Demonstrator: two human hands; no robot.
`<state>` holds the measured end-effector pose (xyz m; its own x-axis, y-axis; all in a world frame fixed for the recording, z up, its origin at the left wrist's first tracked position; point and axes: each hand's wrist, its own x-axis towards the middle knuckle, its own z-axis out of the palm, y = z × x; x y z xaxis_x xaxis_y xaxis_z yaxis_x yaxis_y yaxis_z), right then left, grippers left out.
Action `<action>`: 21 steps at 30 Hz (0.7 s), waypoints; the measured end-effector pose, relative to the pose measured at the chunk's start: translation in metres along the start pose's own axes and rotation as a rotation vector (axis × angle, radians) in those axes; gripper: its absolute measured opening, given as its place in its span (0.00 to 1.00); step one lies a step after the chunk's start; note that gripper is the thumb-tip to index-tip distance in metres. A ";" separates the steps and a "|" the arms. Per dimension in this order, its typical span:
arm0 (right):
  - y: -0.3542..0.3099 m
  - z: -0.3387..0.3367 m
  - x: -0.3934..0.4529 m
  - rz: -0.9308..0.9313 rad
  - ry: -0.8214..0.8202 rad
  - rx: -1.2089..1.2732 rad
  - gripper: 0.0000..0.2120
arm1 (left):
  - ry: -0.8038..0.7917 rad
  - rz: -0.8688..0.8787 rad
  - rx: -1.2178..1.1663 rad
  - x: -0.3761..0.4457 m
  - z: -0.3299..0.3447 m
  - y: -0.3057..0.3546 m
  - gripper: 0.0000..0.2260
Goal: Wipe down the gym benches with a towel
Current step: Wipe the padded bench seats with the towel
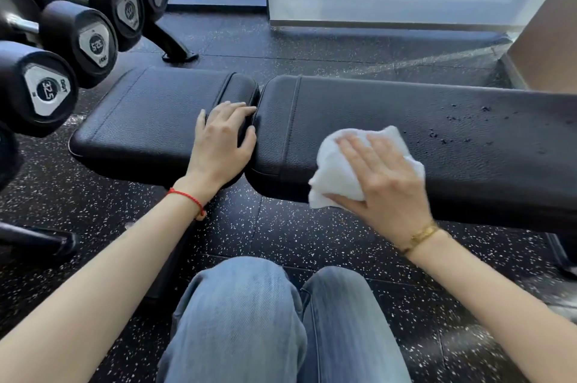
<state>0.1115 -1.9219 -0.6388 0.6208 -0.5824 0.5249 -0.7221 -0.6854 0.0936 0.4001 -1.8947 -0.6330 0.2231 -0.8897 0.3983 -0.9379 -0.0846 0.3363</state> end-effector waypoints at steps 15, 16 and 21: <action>0.033 0.008 0.036 0.136 -0.257 0.191 0.39 | -0.072 -0.057 0.024 0.017 0.007 0.032 0.24; 0.052 0.008 0.037 0.199 -0.278 0.162 0.41 | -0.090 -0.046 0.018 0.019 0.010 0.037 0.24; 0.086 0.028 0.099 0.418 -0.415 0.047 0.42 | -0.101 -0.057 0.034 0.022 0.025 0.051 0.25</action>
<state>0.1193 -2.0510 -0.6019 0.3607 -0.9232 0.1330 -0.9229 -0.3738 -0.0920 0.3510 -1.9301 -0.6286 0.2500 -0.9235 0.2911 -0.9334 -0.1499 0.3261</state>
